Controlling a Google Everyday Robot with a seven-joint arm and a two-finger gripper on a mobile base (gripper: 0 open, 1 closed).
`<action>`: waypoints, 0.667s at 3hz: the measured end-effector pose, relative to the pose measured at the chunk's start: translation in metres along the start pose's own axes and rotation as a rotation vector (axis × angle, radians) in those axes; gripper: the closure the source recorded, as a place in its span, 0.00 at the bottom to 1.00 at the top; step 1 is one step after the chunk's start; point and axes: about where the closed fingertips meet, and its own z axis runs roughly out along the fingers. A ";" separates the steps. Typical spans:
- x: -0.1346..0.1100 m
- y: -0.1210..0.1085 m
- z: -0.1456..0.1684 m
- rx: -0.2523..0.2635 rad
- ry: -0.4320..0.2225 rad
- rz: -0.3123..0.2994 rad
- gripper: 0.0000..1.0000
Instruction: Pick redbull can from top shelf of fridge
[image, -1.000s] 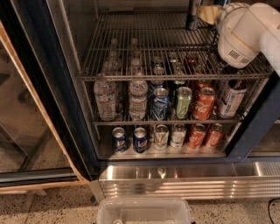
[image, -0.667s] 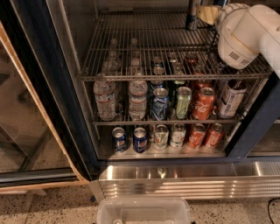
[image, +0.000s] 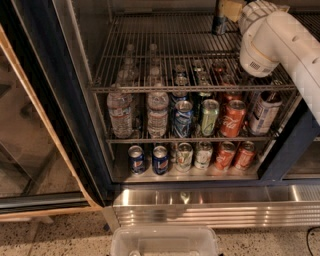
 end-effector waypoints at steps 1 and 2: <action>-0.001 0.000 0.013 0.006 -0.032 -0.006 0.00; -0.004 0.000 0.027 0.004 -0.032 -0.045 0.00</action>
Offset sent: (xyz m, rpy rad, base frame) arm 0.0492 -0.0127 -0.0073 -0.0146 0.0572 0.0127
